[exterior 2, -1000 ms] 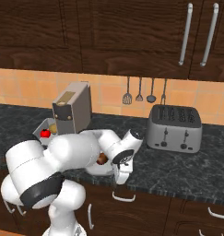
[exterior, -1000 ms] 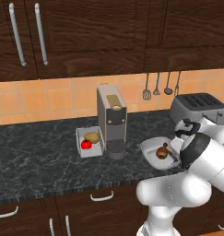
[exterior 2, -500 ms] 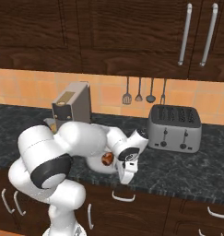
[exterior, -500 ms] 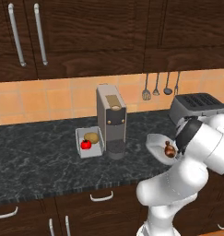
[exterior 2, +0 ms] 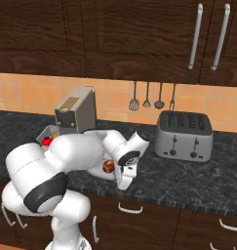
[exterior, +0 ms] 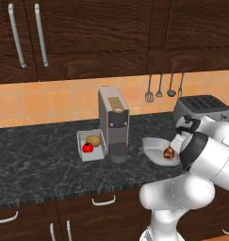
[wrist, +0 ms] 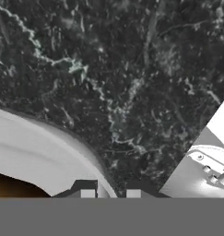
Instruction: Take the meat container that has the chicken drumstick and place it on the second highest rack of the freezer. Then take the vegetable container that has the tomato and potato and place it on the highest rack of the freezer.
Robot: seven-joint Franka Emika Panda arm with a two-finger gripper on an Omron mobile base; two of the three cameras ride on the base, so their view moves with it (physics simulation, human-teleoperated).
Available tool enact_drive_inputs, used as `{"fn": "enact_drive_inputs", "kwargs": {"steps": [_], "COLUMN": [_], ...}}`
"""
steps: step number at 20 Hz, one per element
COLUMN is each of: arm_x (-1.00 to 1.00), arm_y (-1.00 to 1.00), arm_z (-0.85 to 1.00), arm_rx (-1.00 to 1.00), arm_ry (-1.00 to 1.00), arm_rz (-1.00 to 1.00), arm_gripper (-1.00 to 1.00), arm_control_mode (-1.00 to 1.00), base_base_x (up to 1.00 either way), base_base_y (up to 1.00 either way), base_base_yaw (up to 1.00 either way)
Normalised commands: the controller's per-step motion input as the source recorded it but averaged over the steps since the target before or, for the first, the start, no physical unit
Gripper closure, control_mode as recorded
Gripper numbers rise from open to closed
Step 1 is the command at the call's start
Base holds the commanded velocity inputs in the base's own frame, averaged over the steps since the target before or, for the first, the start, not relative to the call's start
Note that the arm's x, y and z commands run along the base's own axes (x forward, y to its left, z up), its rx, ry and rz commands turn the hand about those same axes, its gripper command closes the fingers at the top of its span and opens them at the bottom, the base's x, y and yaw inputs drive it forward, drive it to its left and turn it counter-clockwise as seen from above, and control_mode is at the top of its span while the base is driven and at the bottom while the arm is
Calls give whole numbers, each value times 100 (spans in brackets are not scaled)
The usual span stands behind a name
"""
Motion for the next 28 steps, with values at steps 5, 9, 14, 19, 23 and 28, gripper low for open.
{"fn": "enact_drive_inputs", "kwargs": {"steps": [5,9,14,19,23,28], "arm_x": [-79,-35,-30,-18,0,-3], "arm_y": [-12,-3,0,12,79,36], "arm_z": [80,97,89,92,40,2], "arm_rx": [0,0,-3,-8,-10,-3], "arm_ry": [-15,-18,-22,-13,-1,0], "arm_rz": [-1,-3,-6,-1,0,0], "arm_gripper": [100,100,100,100,100,100], "arm_control_mode": [-100,-100,-100,-100,-100,-100], "base_base_x": [0,0,0,0,0,0], "base_base_y": [0,0,0,0,0,0], "base_base_yaw": [0,0,0,0,0,0]}}
